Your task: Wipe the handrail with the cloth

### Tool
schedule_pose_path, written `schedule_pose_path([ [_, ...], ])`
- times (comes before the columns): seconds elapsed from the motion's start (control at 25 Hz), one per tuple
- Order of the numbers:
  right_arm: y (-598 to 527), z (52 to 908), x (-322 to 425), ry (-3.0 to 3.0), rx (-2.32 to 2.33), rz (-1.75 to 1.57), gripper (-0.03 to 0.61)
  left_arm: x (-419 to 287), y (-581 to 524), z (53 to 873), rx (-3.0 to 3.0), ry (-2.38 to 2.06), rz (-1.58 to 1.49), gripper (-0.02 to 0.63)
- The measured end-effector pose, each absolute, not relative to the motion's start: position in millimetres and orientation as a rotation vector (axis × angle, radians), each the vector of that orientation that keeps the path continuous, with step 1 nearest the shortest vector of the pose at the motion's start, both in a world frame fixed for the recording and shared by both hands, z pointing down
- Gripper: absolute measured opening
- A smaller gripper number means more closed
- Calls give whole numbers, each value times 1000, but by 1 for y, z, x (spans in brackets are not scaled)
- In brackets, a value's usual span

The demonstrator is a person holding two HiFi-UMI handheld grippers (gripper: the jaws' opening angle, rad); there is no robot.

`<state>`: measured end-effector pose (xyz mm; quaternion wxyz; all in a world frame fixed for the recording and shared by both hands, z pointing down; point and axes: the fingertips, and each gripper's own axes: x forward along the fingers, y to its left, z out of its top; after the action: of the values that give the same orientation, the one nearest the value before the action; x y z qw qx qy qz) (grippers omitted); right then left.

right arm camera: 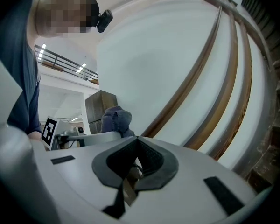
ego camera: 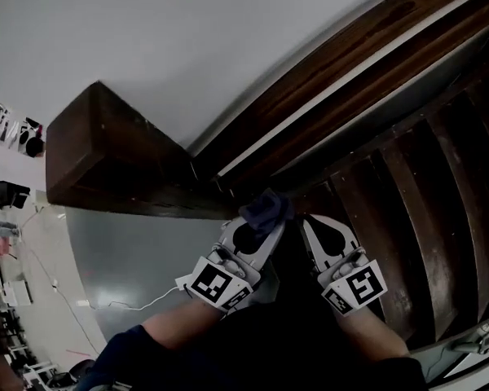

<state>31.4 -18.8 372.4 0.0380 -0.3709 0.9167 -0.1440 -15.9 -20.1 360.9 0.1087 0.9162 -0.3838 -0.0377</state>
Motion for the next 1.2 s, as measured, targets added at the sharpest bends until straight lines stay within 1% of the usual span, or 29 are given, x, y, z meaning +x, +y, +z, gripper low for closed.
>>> schedule_pose_path([
  [0.36, -97, 389, 68, 2797, -1184, -557, 9, 20, -106, 386, 2658, -1129, -15, 72],
  [0.64, -131, 409, 92, 2747, -1350, -494, 9, 42, -154, 413, 2705, -1093, -8, 72],
  [0.84, -149, 405, 109, 2712, -1453, -425, 9, 67, -191, 420, 2705, -1099, -41, 72],
  [1.2, -165, 421, 125, 2667, -1530, -443, 9, 91, -265, 430, 2678, -1131, -87, 72],
])
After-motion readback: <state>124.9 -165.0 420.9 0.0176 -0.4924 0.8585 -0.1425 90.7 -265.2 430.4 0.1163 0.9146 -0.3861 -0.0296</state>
